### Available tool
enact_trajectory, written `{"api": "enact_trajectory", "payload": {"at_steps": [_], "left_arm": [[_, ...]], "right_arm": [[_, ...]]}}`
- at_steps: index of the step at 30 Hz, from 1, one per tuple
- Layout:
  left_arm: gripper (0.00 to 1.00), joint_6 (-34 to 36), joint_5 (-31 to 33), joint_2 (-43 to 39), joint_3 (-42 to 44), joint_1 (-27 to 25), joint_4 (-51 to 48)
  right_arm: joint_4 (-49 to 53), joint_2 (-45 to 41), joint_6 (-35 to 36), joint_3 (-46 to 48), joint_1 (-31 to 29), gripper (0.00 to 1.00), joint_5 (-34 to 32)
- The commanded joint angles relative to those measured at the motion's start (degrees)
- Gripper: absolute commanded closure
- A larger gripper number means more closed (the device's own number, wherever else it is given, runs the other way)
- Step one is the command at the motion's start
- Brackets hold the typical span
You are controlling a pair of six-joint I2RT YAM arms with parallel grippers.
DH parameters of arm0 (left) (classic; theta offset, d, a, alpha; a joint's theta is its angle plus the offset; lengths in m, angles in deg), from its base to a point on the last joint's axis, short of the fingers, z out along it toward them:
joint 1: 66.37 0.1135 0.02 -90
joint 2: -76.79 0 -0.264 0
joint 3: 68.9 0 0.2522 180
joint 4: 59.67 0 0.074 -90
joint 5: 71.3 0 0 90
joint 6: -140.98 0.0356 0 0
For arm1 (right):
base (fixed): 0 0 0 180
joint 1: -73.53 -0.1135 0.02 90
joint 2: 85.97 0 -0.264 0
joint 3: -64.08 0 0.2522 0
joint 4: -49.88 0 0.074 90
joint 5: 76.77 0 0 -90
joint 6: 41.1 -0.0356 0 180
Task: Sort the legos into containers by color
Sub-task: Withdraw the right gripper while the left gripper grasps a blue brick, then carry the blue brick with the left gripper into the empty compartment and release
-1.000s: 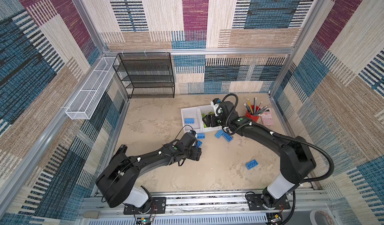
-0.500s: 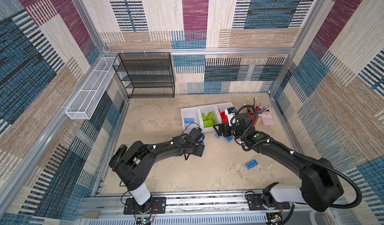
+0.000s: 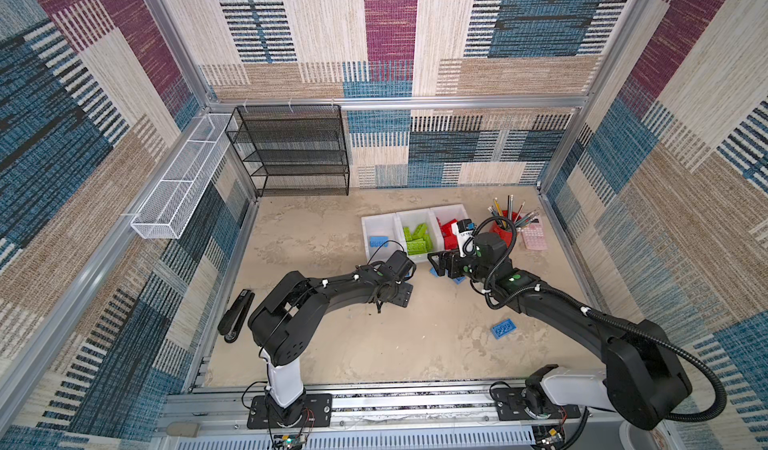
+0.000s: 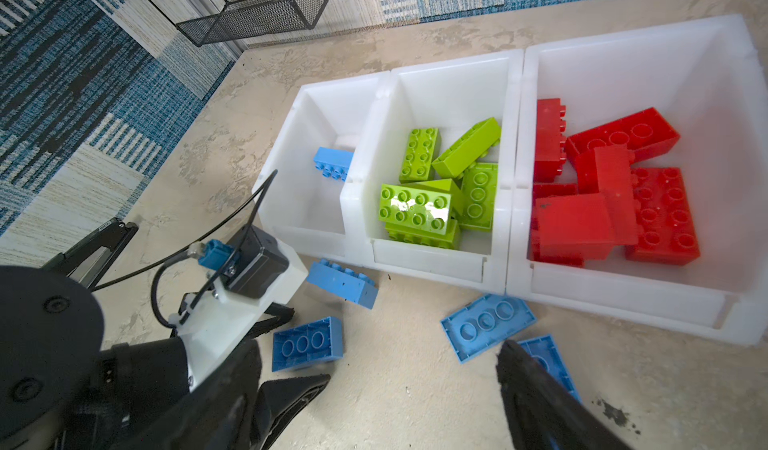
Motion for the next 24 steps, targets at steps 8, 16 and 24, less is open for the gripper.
{"api": "enact_trajectory", "payload": {"at_steps": [8, 16, 24], "left_arm": [[0.59, 0.22, -1.85, 0.13, -0.45, 0.04, -2.52], [0.7, -1.09, -2.08, -4.84, 0.31, 0.04, -3.91], [0.7, -1.55, -2.15, -9.77, -3.64, -0.01, -8.51]], "right_arm": [[-3.12, -2.03, -0.56, 0.75, -0.09, 0.1, 0.34], [-2.51, -4.39, -1.25, 4.34, -0.08, 0.1, 0.25], [-3.12, -9.72, -2.07, 10.59, -0.02, 0.07, -0.9]]}}
